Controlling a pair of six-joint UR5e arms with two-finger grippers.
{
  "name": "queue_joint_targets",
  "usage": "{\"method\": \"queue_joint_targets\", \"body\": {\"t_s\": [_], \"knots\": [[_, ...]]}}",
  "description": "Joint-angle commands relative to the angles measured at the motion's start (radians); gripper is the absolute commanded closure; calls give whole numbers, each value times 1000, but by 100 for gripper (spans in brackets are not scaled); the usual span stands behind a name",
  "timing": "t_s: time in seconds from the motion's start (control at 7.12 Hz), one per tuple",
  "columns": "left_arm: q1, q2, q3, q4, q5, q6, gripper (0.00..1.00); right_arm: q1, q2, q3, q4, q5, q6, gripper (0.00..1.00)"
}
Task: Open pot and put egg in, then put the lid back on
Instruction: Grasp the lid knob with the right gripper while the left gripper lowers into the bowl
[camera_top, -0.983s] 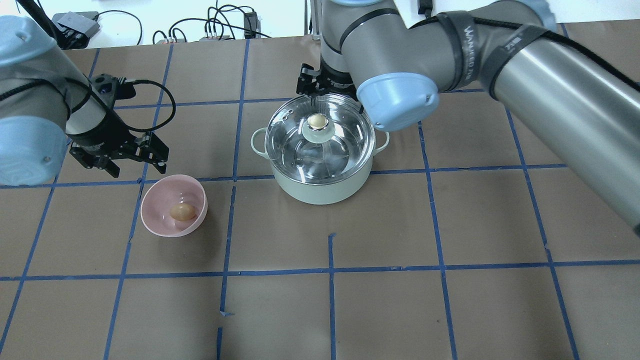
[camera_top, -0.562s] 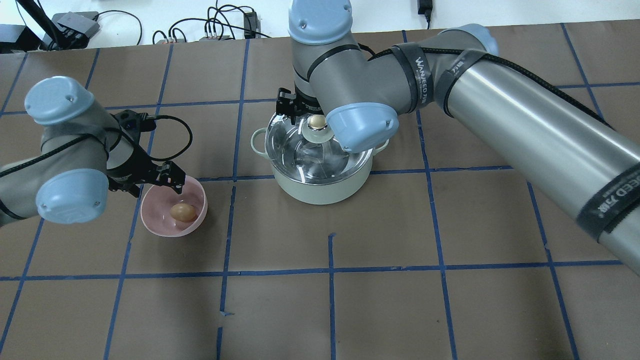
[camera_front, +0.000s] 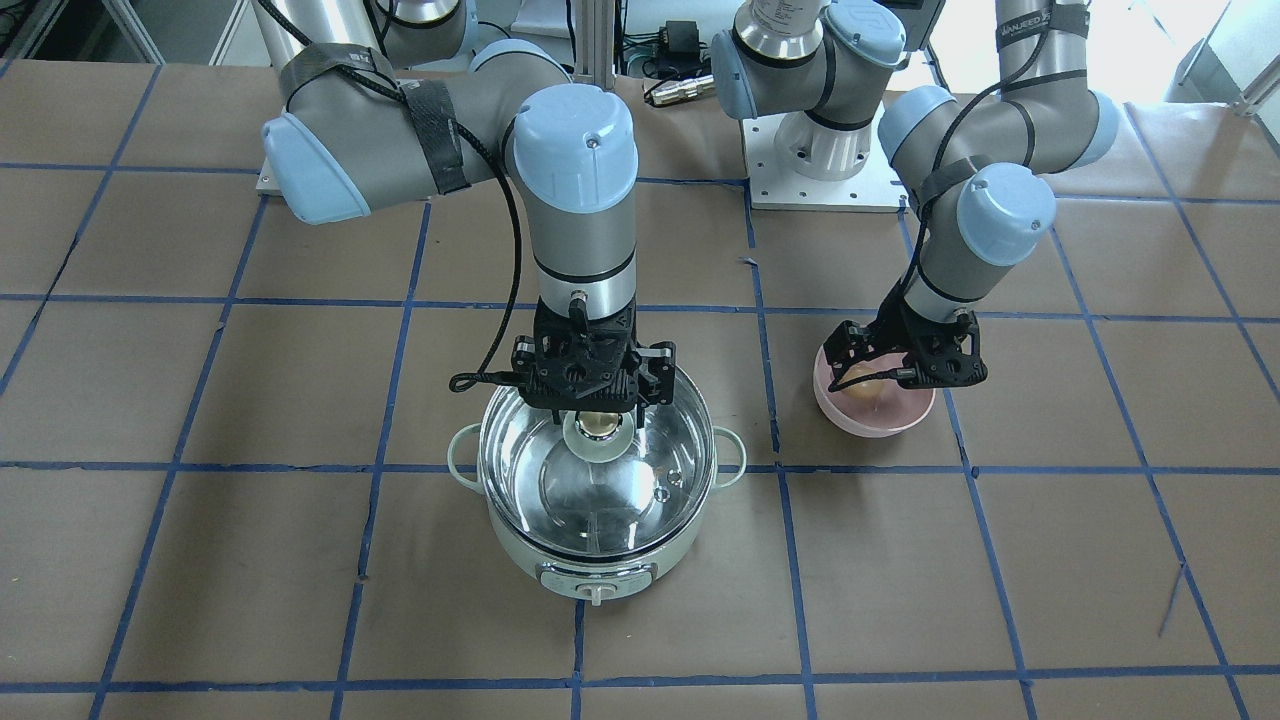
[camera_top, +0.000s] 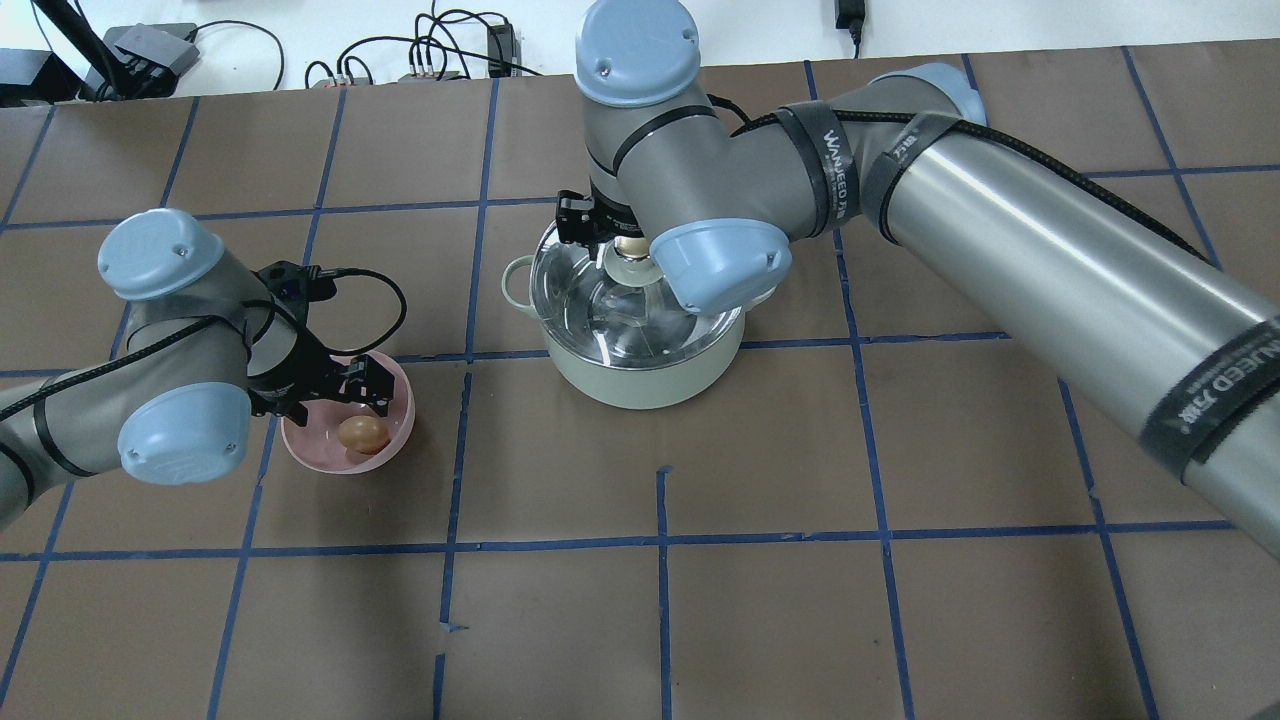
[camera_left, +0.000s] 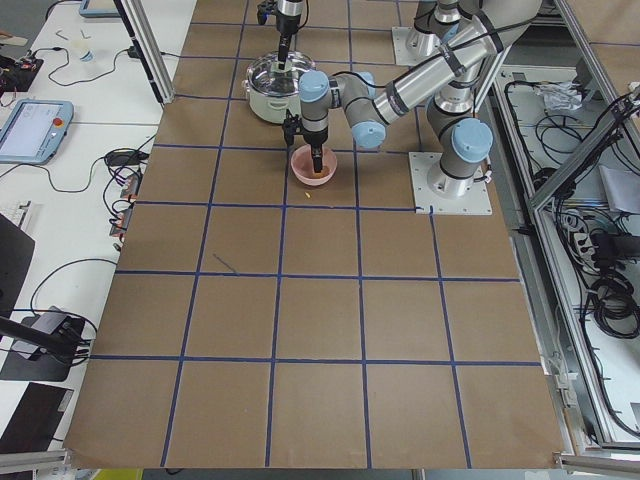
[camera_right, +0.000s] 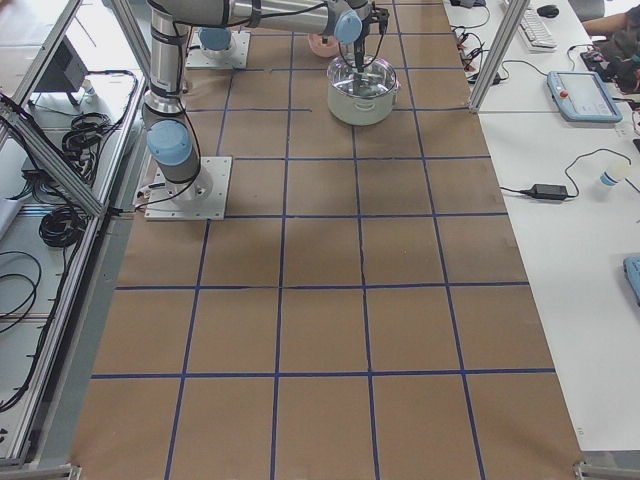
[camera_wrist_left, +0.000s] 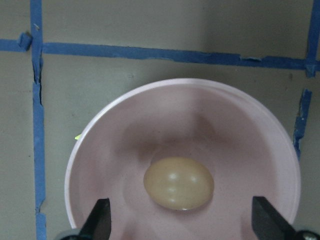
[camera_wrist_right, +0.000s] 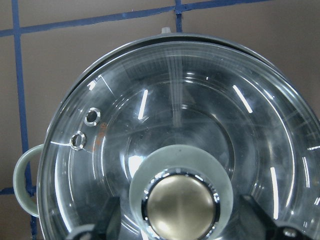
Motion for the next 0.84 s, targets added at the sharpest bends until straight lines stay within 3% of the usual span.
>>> {"method": "queue_joint_targets", "body": {"t_s": [0.0,0.7], "knots": [[1,-8,-3,1,-2,0,2,0,0,-2,0,0,2,50],[1,-31,-1,1,8,7,3,-37,-52,-26,17,-5,-13,55]]}}
